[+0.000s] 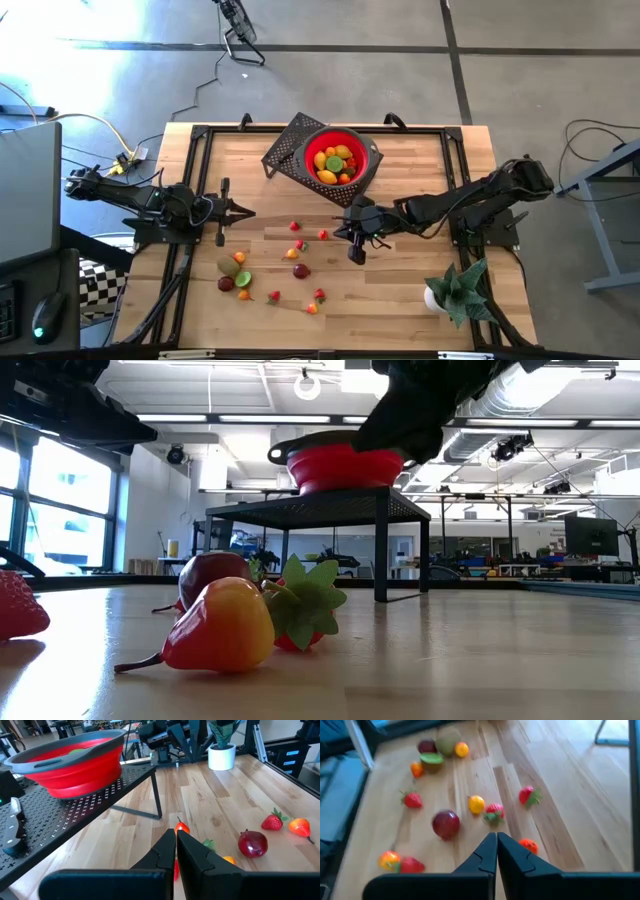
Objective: Pick & Place Fruit
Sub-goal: Put the pear into the strainer bowl on the shelf
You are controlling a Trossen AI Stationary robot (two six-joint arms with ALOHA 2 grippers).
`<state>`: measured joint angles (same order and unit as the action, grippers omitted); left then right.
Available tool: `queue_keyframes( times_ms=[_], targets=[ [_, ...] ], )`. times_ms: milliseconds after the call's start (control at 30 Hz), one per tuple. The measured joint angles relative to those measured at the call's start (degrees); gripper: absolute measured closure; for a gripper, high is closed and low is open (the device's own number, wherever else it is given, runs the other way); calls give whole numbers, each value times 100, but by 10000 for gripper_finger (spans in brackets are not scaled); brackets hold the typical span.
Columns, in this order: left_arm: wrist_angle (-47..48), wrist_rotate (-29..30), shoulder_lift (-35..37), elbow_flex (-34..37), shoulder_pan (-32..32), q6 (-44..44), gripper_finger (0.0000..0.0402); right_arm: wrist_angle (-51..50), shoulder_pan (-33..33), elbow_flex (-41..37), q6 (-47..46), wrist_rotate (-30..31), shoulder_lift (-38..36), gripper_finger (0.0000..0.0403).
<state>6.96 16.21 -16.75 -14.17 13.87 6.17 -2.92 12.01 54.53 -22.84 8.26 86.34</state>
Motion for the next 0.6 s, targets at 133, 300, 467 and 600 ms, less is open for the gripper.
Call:
queue_keyframes(
  times_ms=[133, 300, 467, 600],
  targets=[
    [0, 0, 1, 0, 0, 0, 390, 227, 6, -7, -17, -92, 1, 396],
    [0, 0, 0, 0, 0, 0, 390, 422, 107, -7, -154, -26, 1, 399],
    [0, 0, 2, 0, 0, 0, 390, 489, 398, -7, 54, 632, 229, 400],
    [2, 0, 1, 0, 2, 0, 390, 591, 552, -7, 525, 799, 491, 400]
  ],
)
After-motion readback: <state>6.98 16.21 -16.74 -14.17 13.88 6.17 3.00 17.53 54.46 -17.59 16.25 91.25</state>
